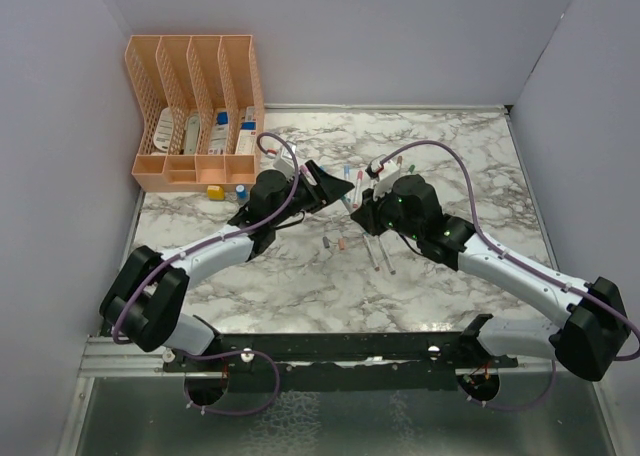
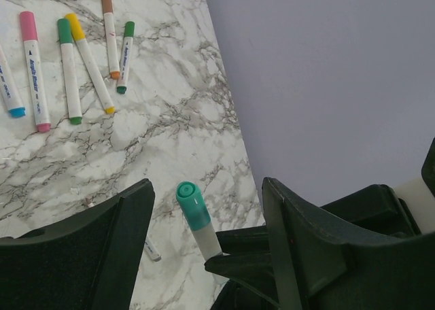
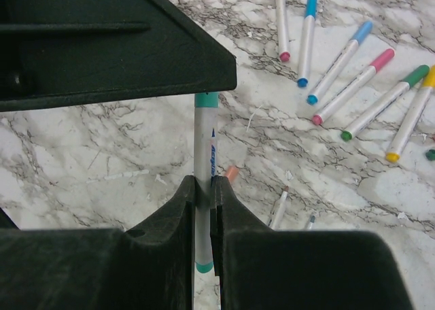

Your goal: Open the pen caps

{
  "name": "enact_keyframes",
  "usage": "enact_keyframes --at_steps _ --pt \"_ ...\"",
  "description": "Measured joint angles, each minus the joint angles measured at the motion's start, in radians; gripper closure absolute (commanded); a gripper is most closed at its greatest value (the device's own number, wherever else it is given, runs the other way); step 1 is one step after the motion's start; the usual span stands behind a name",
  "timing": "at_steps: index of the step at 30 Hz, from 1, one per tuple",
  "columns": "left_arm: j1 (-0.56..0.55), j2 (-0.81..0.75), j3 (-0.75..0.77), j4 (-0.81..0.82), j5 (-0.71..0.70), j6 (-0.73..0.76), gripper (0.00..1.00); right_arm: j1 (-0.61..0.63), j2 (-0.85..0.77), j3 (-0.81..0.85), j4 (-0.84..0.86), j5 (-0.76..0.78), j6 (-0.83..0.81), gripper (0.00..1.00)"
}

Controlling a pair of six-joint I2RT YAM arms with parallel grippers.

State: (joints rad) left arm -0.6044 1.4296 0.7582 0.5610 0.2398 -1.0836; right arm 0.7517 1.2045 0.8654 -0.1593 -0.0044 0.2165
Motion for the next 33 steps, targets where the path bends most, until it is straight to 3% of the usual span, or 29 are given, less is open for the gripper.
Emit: enact_keyframes --at_steps 33 --pt "0.0 0.045 -0.001 0.045 0.024 -0.022 0.71 0.0 0.008 0.0 0.004 -0.013 -0.001 0.99"
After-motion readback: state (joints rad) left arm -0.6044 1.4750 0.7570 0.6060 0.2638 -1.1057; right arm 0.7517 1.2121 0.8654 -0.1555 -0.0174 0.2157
